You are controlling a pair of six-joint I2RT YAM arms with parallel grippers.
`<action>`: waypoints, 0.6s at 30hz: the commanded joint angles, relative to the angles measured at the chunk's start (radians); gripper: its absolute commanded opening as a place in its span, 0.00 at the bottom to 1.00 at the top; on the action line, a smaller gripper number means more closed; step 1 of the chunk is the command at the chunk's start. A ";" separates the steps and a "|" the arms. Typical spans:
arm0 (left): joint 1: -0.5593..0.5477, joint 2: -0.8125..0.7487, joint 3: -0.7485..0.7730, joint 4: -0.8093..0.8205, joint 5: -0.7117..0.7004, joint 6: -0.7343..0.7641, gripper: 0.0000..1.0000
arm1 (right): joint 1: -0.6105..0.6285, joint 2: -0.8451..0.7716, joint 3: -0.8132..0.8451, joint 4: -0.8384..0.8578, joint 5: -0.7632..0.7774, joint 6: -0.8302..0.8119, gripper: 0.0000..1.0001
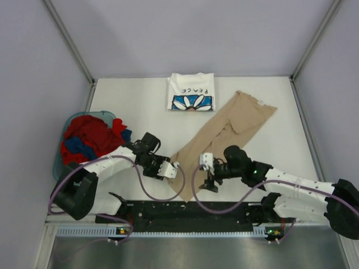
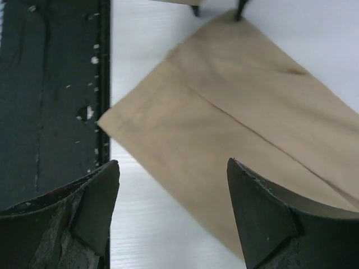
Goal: Fold and stack the t-shirts
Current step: Grab the bottom of the folded rectangular tshirt with both arms
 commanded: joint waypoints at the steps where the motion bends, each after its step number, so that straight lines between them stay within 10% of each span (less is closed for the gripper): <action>1: -0.024 0.005 -0.045 0.125 -0.012 0.031 0.56 | 0.201 -0.015 -0.027 0.109 0.090 -0.246 0.76; 6: -0.046 0.048 -0.035 0.119 -0.050 -0.006 0.45 | 0.347 0.226 0.045 0.076 0.129 -0.360 0.73; 12: -0.058 0.040 -0.064 0.110 -0.101 -0.048 0.00 | 0.408 0.399 0.105 0.129 0.173 -0.397 0.69; 18: -0.068 0.002 -0.068 0.107 -0.082 -0.103 0.00 | 0.425 0.473 0.138 0.134 0.164 -0.392 0.59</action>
